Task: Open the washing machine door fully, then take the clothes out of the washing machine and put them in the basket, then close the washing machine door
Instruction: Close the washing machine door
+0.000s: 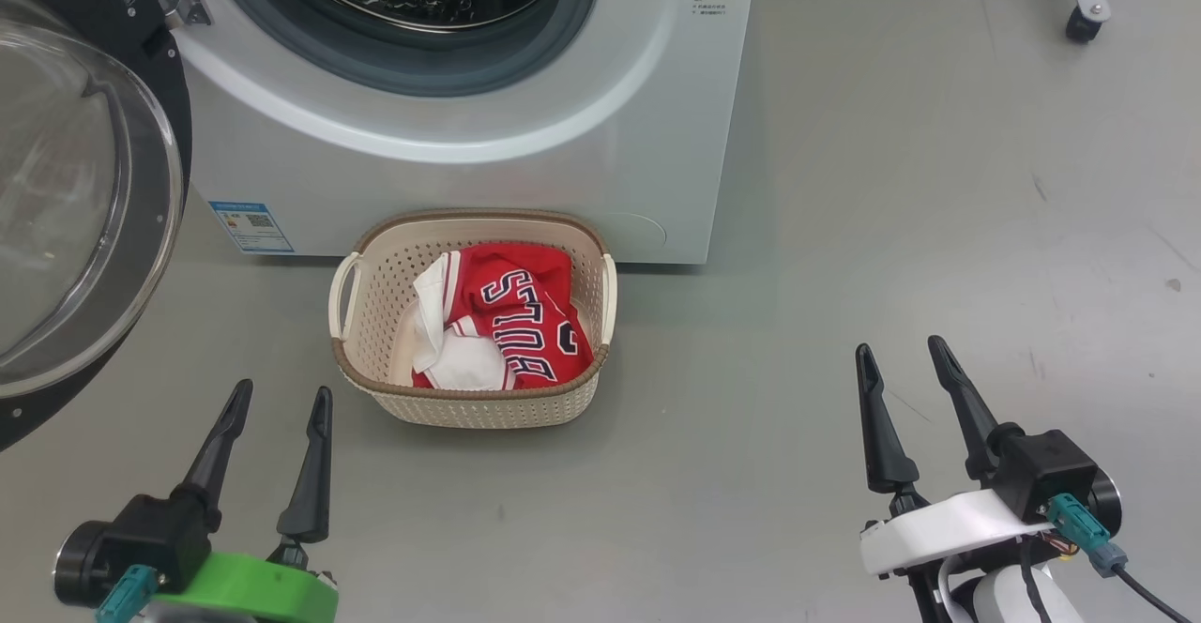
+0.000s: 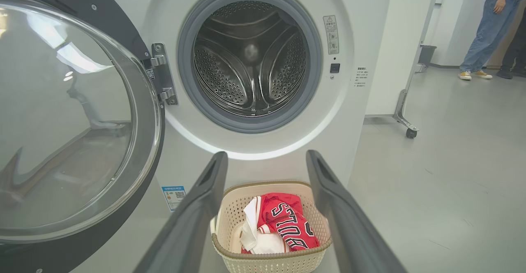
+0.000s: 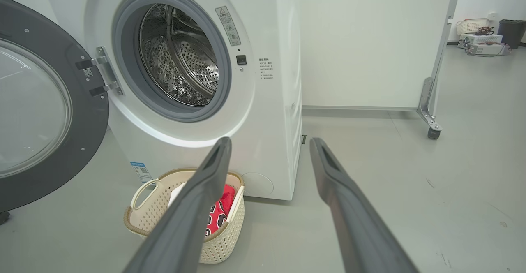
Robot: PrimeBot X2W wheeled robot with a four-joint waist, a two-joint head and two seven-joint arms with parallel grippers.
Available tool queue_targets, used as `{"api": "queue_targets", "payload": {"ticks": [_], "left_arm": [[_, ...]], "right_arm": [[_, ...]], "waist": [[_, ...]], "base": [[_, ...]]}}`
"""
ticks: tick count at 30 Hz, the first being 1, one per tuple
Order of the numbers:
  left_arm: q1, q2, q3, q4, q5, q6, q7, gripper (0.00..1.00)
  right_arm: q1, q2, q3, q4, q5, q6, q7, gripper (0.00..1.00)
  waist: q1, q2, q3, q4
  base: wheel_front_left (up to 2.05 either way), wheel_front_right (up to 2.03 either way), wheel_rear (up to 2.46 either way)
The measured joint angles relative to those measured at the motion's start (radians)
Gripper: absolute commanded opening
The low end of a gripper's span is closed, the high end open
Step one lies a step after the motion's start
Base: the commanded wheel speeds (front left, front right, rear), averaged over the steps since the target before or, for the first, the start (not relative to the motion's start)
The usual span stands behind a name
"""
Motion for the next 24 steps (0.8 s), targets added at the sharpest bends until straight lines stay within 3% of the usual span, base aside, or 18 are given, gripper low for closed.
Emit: {"api": "queue_targets", "payload": {"ticks": [11,24], "left_arm": [[-0.002,-0.005,0.0,0.007,0.01,0.0,0.0,1.0],[-0.007,-0.02,-0.001,0.033,0.01,-0.001,0.0,1.0]], "right_arm": [[-0.002,0.0,0.015,-0.013,-0.002,0.01,0.0,1.0],[-0.016,-0.001,0.027,0.003,-0.021,0.028,0.0,1.0]], "waist": [[0.0,0.0,0.019,0.067],[0.0,0.0,0.034,0.211]], "base": [[0.0,0.0,0.0],[0.0,0.0,0.0]]}}
